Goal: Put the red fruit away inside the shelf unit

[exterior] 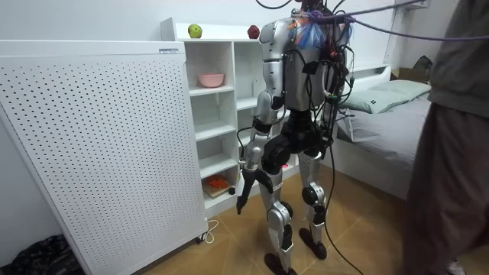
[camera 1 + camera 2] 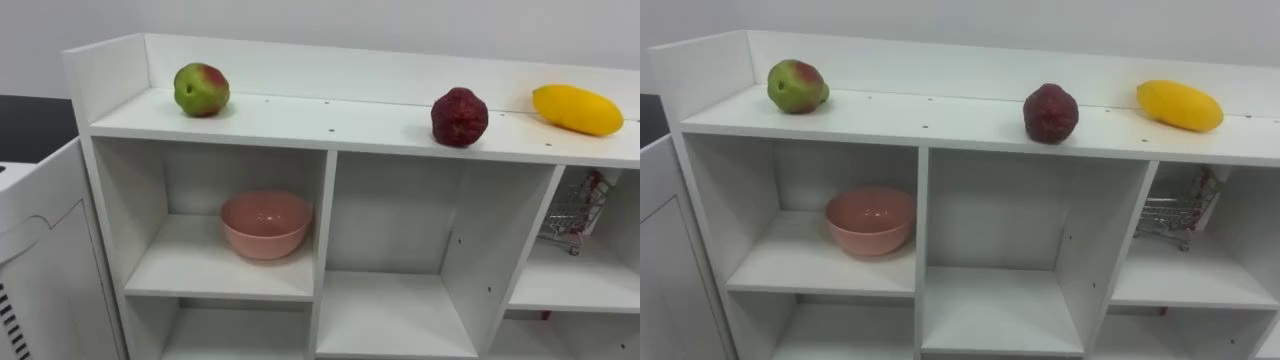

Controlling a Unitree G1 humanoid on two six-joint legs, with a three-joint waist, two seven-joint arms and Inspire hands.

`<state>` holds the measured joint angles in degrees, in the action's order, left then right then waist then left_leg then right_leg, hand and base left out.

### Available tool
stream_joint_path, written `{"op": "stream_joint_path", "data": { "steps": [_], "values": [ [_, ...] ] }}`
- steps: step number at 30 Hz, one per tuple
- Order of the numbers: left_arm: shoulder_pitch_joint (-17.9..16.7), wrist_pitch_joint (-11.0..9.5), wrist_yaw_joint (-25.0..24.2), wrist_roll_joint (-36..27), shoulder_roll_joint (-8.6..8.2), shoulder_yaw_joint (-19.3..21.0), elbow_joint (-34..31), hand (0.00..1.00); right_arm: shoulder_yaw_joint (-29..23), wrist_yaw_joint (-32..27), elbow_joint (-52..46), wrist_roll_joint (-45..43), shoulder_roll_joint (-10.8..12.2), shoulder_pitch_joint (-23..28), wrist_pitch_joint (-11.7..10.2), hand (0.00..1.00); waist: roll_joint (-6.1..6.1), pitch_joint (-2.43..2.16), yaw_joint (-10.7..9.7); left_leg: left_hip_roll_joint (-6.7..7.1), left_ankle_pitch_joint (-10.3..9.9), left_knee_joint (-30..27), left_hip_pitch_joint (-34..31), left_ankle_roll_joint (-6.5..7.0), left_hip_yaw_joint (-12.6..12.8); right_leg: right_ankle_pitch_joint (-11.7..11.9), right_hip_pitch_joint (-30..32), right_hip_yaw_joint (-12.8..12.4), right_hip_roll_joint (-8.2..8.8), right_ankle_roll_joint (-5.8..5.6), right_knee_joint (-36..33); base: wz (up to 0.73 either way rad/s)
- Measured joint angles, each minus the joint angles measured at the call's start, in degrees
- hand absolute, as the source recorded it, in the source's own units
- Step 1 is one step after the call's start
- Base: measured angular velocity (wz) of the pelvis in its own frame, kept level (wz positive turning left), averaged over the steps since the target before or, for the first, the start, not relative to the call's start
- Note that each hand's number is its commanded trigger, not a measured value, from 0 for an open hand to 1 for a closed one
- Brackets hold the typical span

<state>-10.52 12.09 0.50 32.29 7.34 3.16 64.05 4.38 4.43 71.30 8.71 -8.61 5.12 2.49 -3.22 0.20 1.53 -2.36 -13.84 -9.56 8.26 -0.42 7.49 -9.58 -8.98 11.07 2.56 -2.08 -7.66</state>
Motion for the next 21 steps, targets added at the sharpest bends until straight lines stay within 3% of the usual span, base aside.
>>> {"op": "stream_joint_path", "data": {
  "steps": [16,21],
  "values": [
    [-0.01,-0.81,1.58,-0.09,0.06,-0.04,-0.13,0.0,0.49,-2.62,-0.33,-0.16,0.01,-0.08,-0.41,0.0,0.4,0.0,-0.02,-0.01,0.0,0.0,-0.16,-0.01,0.15,0.0,0.11,-0.01,0.01,0.0,0.0,0.0],
    [-0.46,-1.36,2.62,0.06,-0.15,0.16,-2.47,0.0,-1.16,-6.23,-2.05,0.3,0.44,0.3,-0.43,0.0,0.81,0.06,0.07,-0.01,0.0,-0.12,-0.09,0.0,0.11,0.0,0.19,-1.64,-0.08,0.0,-0.02,0.0]
  ]
}}
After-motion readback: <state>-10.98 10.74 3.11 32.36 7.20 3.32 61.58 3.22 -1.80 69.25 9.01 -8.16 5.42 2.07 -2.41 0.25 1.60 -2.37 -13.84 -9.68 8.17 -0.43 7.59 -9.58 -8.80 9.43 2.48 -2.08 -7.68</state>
